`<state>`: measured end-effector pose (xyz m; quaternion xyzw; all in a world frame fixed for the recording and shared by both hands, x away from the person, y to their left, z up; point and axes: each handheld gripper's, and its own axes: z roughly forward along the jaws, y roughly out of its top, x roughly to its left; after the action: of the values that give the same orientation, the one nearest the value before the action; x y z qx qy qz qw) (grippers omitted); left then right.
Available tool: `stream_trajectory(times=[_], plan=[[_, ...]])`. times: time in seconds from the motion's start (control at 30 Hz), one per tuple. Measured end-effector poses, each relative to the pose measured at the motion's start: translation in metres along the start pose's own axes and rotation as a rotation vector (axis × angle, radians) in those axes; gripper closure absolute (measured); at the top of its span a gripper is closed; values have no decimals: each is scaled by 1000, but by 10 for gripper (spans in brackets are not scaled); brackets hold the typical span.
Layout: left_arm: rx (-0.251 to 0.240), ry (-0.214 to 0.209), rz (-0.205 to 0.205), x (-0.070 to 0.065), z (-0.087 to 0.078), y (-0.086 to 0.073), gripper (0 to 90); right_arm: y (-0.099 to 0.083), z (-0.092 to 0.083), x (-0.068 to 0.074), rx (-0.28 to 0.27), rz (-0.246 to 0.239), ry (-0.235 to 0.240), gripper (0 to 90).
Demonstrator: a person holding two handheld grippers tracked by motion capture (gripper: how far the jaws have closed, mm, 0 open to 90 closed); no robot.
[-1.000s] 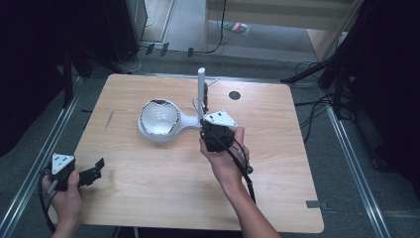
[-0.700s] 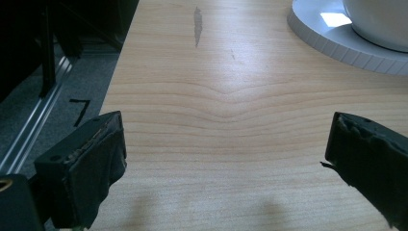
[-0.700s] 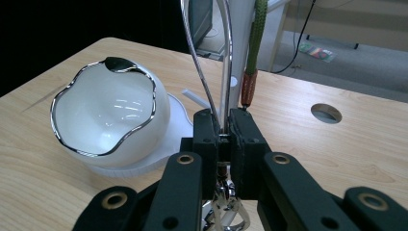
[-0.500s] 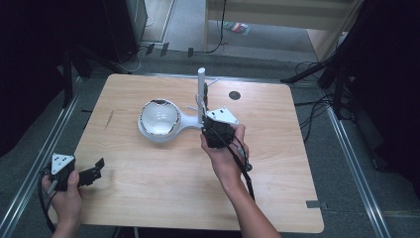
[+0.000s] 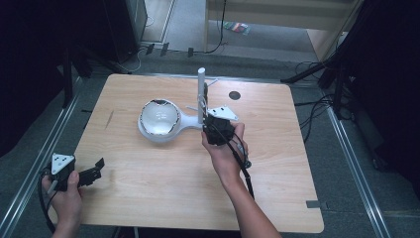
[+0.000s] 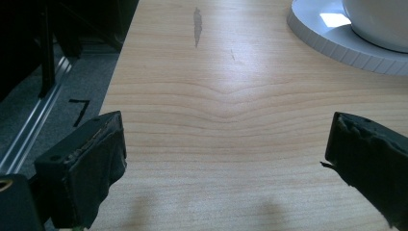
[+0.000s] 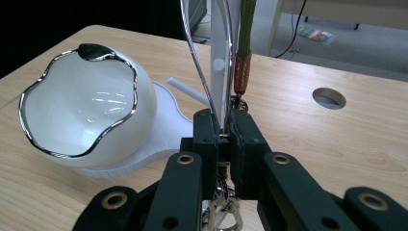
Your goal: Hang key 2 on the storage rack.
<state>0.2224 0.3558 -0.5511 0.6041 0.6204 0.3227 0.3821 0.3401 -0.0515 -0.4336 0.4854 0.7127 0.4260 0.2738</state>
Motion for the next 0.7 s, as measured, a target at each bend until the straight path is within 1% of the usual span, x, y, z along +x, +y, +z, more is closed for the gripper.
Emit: stream_trajectory(times=[0.23, 0.53, 0.7], plan=[[0, 0, 0, 0, 0, 0, 9, -2, 9, 1, 19, 5, 0, 835], [2, 0, 6, 0, 0, 0, 9, -4, 18, -2, 43, 13, -8, 836], [2, 0, 4, 0, 0, 0, 9, -6, 26, -3, 62, 22, -9, 836]])
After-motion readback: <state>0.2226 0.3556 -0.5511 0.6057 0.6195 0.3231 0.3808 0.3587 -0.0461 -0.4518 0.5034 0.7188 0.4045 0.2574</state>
